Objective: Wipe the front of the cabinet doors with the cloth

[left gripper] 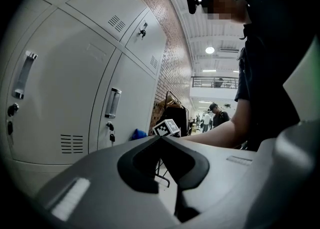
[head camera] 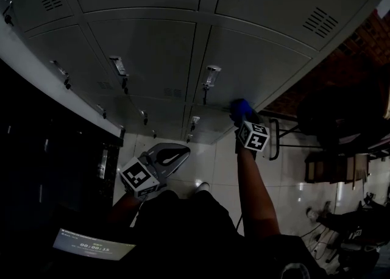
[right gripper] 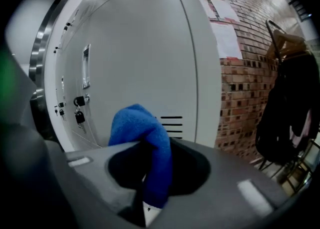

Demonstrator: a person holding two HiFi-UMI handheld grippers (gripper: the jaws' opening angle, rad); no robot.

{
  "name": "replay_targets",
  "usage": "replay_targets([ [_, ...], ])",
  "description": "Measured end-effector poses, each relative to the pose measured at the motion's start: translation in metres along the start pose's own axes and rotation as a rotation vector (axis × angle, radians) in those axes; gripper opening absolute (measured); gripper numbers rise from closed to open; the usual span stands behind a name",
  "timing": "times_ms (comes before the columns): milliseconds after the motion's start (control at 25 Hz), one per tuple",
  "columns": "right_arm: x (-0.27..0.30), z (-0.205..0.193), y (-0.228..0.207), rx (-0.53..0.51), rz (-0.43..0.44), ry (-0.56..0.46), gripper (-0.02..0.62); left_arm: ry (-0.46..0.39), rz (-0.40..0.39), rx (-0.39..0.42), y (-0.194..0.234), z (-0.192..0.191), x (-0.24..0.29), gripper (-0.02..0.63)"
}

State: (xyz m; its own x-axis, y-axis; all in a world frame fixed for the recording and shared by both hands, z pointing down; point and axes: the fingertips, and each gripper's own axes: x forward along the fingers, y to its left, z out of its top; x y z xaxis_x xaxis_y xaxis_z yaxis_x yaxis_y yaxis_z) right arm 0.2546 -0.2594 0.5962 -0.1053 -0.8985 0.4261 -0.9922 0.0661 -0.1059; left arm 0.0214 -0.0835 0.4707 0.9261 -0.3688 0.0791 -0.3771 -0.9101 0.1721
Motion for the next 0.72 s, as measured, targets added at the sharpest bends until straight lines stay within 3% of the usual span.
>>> replay_targets([
  [400,-0.016,-0.007,-0.068,0.067,-0.08,-0.007,0.069,0.005,-0.008,0.003,-0.012,-0.003,0.021,0.003],
  [560,-0.025,-0.002,-0.059,0.042,-0.038,-0.031,0.069,-0.001,-0.003,0.006,-0.012,-0.001,0.027,0.003],
  [720,-0.044,0.009,-0.028,0.026,0.057,-0.063,0.069,-0.009,0.006,0.018,-0.007,0.004,0.03,0.003],
])
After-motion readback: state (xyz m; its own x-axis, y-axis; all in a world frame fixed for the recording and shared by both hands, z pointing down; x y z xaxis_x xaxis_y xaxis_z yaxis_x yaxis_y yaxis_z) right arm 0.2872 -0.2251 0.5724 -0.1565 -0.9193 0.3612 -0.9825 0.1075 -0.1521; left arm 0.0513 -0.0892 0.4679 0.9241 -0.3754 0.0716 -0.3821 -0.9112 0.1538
